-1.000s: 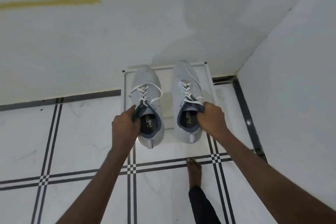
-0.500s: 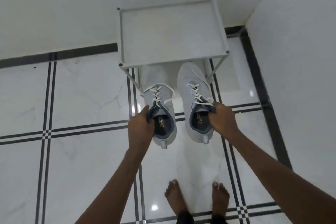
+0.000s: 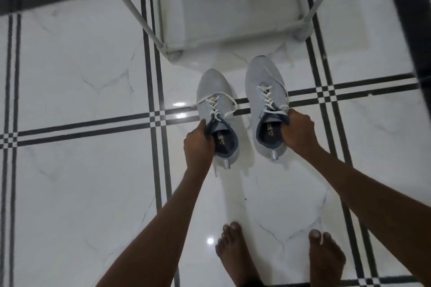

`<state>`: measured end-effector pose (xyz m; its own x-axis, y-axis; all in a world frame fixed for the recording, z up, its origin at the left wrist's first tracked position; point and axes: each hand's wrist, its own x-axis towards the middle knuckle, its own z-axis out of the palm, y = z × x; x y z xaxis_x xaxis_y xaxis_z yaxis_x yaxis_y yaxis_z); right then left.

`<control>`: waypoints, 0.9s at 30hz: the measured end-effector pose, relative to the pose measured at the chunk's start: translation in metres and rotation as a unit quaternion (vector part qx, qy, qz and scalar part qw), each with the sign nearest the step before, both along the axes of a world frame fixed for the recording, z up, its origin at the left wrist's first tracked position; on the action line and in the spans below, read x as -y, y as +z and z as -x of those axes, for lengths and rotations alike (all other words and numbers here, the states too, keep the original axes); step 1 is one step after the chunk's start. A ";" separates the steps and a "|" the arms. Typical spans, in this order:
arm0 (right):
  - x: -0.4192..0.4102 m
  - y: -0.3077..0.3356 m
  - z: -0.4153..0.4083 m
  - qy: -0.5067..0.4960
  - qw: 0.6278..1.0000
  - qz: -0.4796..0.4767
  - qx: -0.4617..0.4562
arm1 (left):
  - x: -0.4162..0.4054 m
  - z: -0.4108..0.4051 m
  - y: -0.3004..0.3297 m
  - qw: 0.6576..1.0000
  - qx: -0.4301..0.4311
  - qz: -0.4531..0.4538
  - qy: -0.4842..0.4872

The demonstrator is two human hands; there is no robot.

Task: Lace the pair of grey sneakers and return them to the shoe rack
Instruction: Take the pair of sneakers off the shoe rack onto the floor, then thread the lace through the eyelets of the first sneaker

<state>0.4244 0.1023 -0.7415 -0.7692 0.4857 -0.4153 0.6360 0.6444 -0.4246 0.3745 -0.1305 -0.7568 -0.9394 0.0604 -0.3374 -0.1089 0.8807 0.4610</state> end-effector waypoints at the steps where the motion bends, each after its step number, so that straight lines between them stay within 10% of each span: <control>1: 0.001 -0.012 0.001 -0.003 1.000 0.002 -0.001 | -0.001 0.000 -0.011 1.000 -0.001 -0.003 -0.001; 11: 0.007 -0.062 0.010 -0.002 0.999 -0.042 0.019 | 0.004 0.022 -0.042 0.995 0.018 0.053 -0.088; 15: 0.037 -0.041 0.019 -0.027 0.988 -0.100 -0.118 | 0.023 0.077 -0.028 0.953 0.160 0.128 -0.224; 18: 0.067 -0.038 0.031 0.071 0.969 -0.076 -0.225 | 0.021 0.111 -0.007 0.918 0.188 0.155 -0.315; 22: 0.075 -0.062 0.061 0.282 0.948 -0.025 -0.146 | 0.005 0.130 0.018 0.928 0.173 0.091 -0.317; 27: 0.060 -0.075 0.084 0.290 0.952 -0.013 -0.100 | 0.006 0.141 0.007 0.917 0.254 0.119 -0.284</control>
